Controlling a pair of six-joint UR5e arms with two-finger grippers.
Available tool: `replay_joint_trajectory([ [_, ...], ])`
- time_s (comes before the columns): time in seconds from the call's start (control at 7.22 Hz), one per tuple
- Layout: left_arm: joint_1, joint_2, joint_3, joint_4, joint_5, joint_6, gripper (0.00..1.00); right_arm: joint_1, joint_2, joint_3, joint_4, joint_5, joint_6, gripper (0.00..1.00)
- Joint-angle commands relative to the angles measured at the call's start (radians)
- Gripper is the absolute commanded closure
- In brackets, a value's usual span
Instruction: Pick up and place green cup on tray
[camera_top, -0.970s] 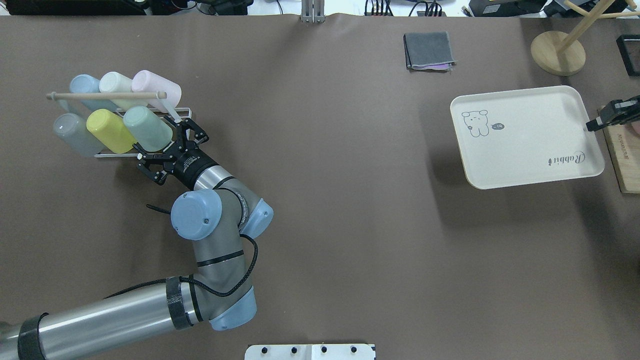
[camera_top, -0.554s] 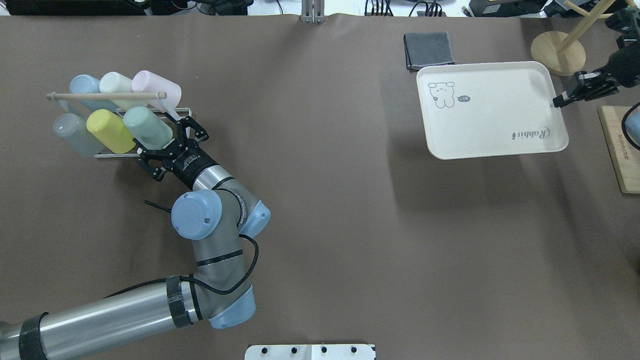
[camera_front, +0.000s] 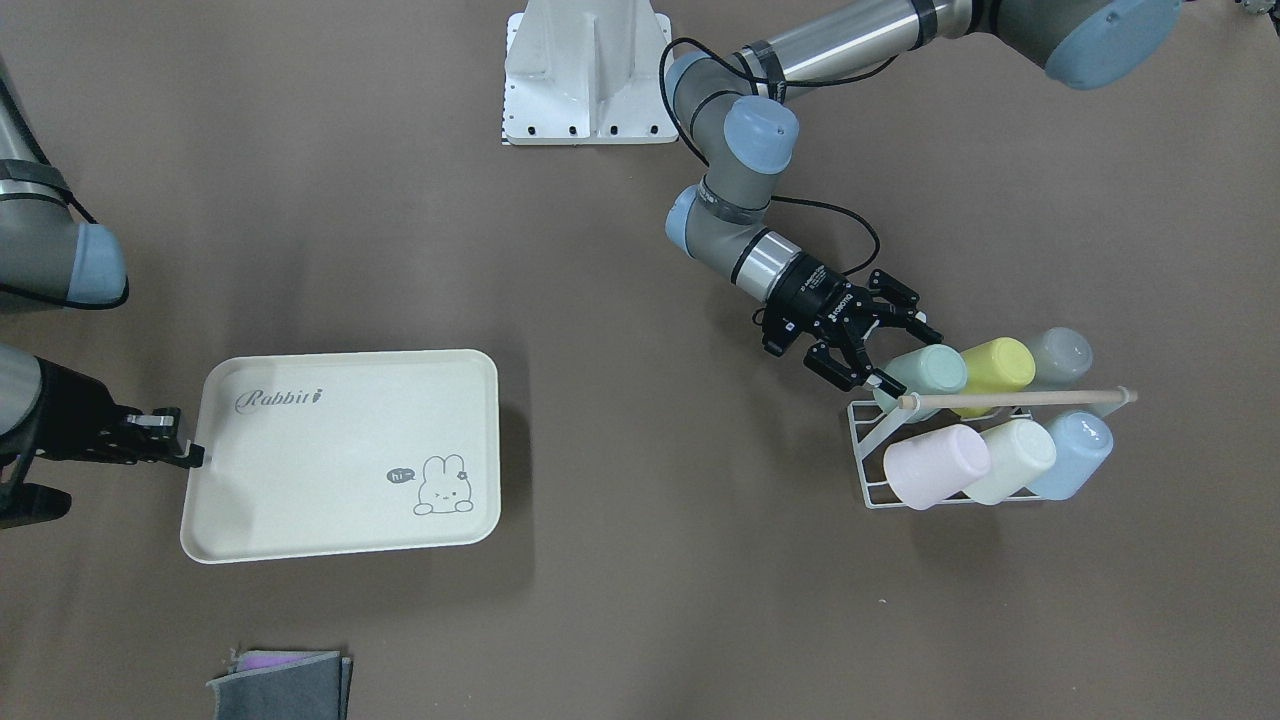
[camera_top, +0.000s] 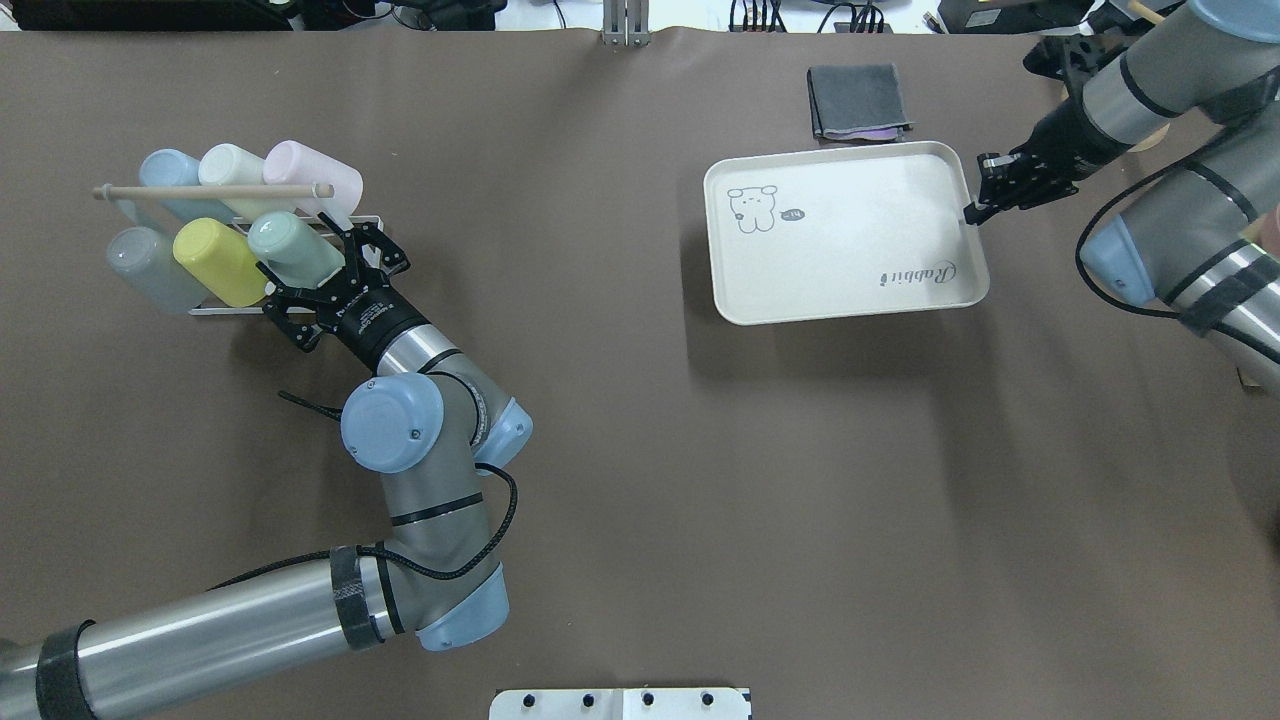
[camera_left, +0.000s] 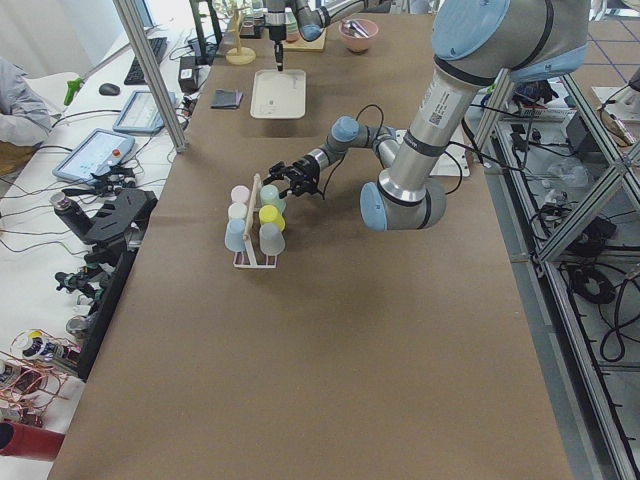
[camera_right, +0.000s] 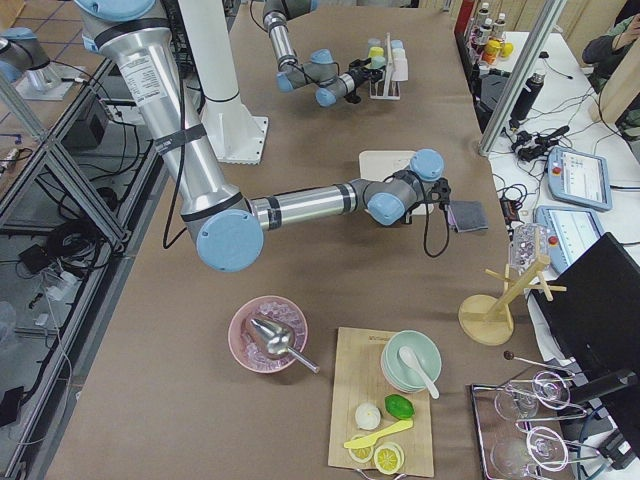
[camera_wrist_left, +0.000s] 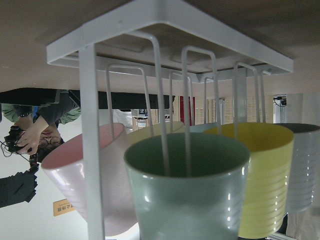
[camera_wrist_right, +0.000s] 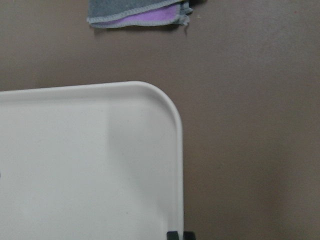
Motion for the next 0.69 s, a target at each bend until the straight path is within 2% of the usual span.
replay_joint_trajectory([
  [0.0,0.0,0.009,-0.005,0.014,0.016,-0.019,0.15,-0.06,0.113,-0.007,-0.133,-0.022,0.007,1.0],
  [0.55,0.003,0.014,-0.008,0.004,0.014,-0.018,0.09,-0.177,0.158,0.028,-0.124,-0.073,0.1,1.0],
])
